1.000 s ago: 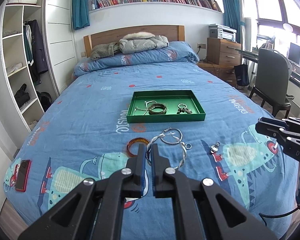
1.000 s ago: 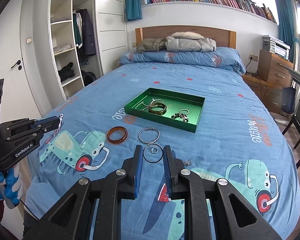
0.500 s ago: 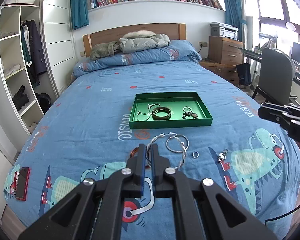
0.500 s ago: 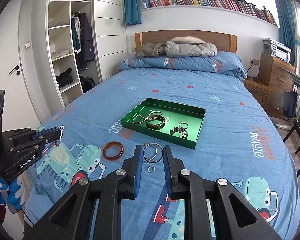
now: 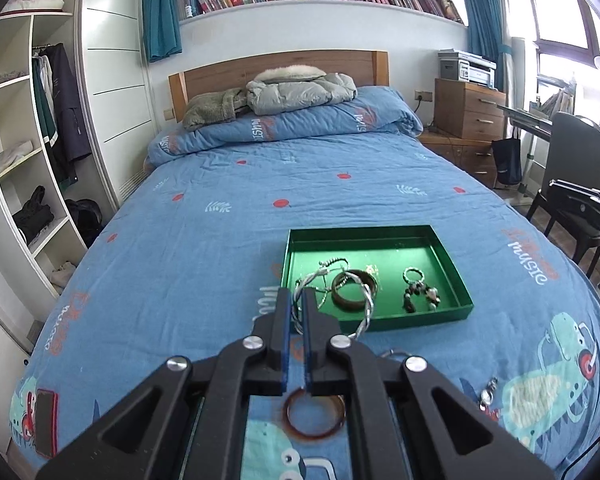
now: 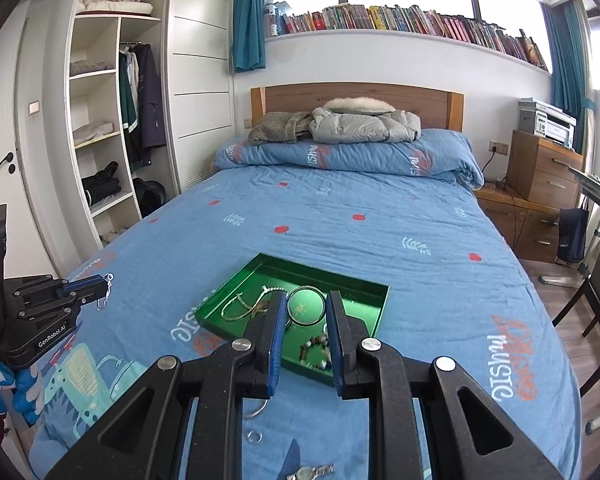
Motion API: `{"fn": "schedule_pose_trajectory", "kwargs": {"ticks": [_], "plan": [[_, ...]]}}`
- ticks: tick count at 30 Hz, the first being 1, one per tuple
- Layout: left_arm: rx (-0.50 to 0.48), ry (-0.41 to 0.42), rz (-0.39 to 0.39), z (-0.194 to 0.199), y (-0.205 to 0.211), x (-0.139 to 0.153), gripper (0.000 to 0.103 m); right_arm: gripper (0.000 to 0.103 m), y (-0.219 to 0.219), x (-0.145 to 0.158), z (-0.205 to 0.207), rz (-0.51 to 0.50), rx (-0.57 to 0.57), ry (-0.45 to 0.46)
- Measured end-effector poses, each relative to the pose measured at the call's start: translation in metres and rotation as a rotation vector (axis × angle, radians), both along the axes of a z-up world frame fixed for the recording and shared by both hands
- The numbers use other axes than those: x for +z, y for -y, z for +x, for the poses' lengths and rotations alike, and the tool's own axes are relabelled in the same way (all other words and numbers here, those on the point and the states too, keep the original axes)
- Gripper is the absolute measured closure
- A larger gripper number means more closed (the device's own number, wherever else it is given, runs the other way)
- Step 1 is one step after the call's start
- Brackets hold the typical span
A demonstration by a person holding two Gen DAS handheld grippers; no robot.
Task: Organize jewelry
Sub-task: 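Carry the twisted hoop and silver ring with both grippers toward the green tray, then open the left gripper to drop the hoop while the right drops the ring into the tray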
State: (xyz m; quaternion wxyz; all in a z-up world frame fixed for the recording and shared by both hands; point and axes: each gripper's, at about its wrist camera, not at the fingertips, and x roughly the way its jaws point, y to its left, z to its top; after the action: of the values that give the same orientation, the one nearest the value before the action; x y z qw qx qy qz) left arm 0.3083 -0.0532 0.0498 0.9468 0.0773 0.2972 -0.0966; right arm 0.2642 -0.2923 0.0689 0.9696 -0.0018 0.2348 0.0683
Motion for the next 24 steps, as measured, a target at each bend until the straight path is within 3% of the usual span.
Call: {"fn": "schedule_pose_trajectory", "kwargs": {"ticks": [5,11,24], "plan": [[-0.007,-0.091,-0.042,0.082,0.022,-0.018,0.099,0.083,0.014,-0.012,0.069,0.045,-0.021,-0.035],[-0.025,-0.184,-0.063,0.162,0.056,-0.057,0.099,0.083,0.021,-0.065,0.151,0.065,-0.021,-0.162],[-0.043,-0.395,0.047,0.264,0.123,-0.152,0.099,0.083,0.031,-0.175,0.254,0.037,-0.006,-0.442]]}}
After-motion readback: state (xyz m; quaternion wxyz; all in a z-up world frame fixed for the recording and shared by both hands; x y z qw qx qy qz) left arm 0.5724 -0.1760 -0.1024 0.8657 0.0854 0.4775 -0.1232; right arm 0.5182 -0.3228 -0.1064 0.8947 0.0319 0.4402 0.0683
